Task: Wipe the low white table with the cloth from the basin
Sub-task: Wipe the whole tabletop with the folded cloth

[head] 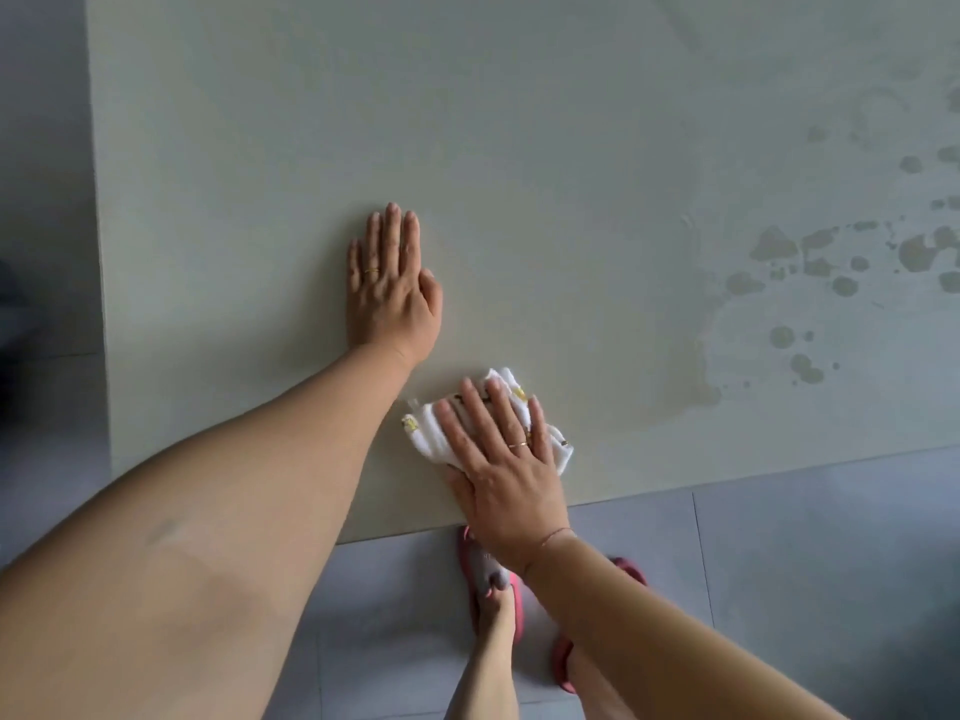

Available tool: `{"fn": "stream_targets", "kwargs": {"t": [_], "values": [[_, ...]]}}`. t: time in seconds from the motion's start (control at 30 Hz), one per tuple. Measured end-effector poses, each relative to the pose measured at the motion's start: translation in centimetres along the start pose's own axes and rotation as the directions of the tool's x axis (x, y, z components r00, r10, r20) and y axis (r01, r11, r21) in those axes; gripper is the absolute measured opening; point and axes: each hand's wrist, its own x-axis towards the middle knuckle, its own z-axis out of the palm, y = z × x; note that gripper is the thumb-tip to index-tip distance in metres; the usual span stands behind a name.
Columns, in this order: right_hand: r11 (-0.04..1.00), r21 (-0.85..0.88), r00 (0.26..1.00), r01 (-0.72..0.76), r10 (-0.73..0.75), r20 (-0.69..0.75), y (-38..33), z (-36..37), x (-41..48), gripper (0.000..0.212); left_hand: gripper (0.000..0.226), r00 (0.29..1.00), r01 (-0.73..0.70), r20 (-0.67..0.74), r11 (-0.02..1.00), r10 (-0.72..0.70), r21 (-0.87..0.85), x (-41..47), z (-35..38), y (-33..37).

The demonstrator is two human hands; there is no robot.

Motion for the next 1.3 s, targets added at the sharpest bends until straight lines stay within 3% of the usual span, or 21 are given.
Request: {"fn": "stream_targets", "kwargs": {"t": [0.07,0.1,0.2,0.33,0.4,0.47,0.53,0.57,0.77,0.9,0.97,1.03,1.1,1.13,1.17,1.23,1.3], "values": [[0.995,-0.052,0.995,0.088,-0.086,0.044,3.7,-1.3,-0.8,0.059,0.058,1.000,0.004,0.003,1.000,-0.004,0.018,0.0,-0.2,-0.1],[0.996,-0.071,0.997,0.062,-0.059,0.044,5.8,-2.1,-1.3,0.058,0.058,1.000,0.020,-0.012,1.000,-0.020,0.023,-0.2,-0.3,-0.1],[0.980,-0.066,0.982,-0.187,0.186,-0.012,11.6,-4.3,-2.6,0.056,0.060,0.993,0.080,-0.089,0.997,-0.081,-0.017,-2.3,-0.8,1.3],[0.837,0.037,0.834,-0.546,0.548,-0.067,10.1,-3.6,-2.9,0.060,0.059,0.998,0.009,-0.057,0.992,-0.016,-0.123,-6.4,-0.4,7.0],[0.888,0.021,0.887,-0.459,0.459,-0.050,7.3,-2.5,-3.6,0.060,0.058,1.000,0.006,-0.027,0.981,-0.012,-0.192,-7.9,-0.1,10.4],[0.981,-0.040,0.982,-0.188,0.189,0.005,6.8,-2.1,-5.2,0.057,0.058,1.000,0.009,-0.024,0.970,-0.015,-0.243,-8.9,-0.1,12.9],[0.995,-0.096,0.999,0.002,0.003,0.042,10.2,-3.0,-5.9,0.054,0.060,1.000,0.005,-0.024,0.966,-0.012,-0.259,-9.6,0.0,14.2],[0.992,-0.123,0.999,0.013,-0.008,0.043,12.4,-3.6,-6.1,0.052,0.061,1.000,-0.001,-0.013,0.965,-0.003,-0.261,-9.8,0.1,14.6],[0.915,-0.074,0.917,-0.398,0.398,-0.004,23.0,-7.6,-7.6,0.058,0.061,0.998,-0.058,0.029,0.983,0.064,-0.173,-10.9,1.6,17.1],[0.776,0.063,0.774,-0.627,0.630,-0.065,19.1,-5.9,-6.2,0.061,0.062,0.999,-0.042,-0.001,0.994,0.042,-0.098,-11.0,2.5,17.4],[0.871,0.033,0.870,-0.489,0.491,-0.050,15.8,-4.8,-6.5,0.060,0.062,0.999,-0.045,-0.002,0.995,0.045,-0.092,-11.0,2.5,17.4],[0.978,-0.018,0.978,-0.210,0.210,-0.011,15.1,-4.6,-7.7,0.057,0.061,0.999,-0.050,-0.008,0.995,0.049,-0.087,-11.0,2.5,17.5],[0.998,-0.061,1.000,0.012,-0.011,0.020,18.4,-5.5,-8.0,0.052,0.060,0.999,-0.049,-0.013,0.996,0.048,-0.079,-10.9,2.5,17.4],[0.994,-0.096,0.999,0.042,-0.039,0.035,20.6,-6.2,-8.1,0.052,0.060,0.999,-0.048,-0.016,0.996,0.046,-0.074,-11.0,2.6,17.4],[0.992,-0.125,0.999,-0.001,0.005,0.035,22.8,-6.9,-8.2,0.052,0.060,0.999,-0.045,-0.020,0.996,0.044,-0.072,-11.0,2.6,17.3],[0.965,-0.103,0.970,-0.241,0.244,0.018,26.7,-8.4,-8.1,0.056,0.061,0.999,-0.038,-0.027,0.996,0.036,-0.079,-11.0,2.7,17.4],[0.867,-0.037,0.868,-0.497,0.497,-0.020,28.1,-8.9,-7.8,0.061,0.061,0.999,-0.033,-0.030,0.996,0.031,-0.079,-10.9,2.7,17.4]]}}
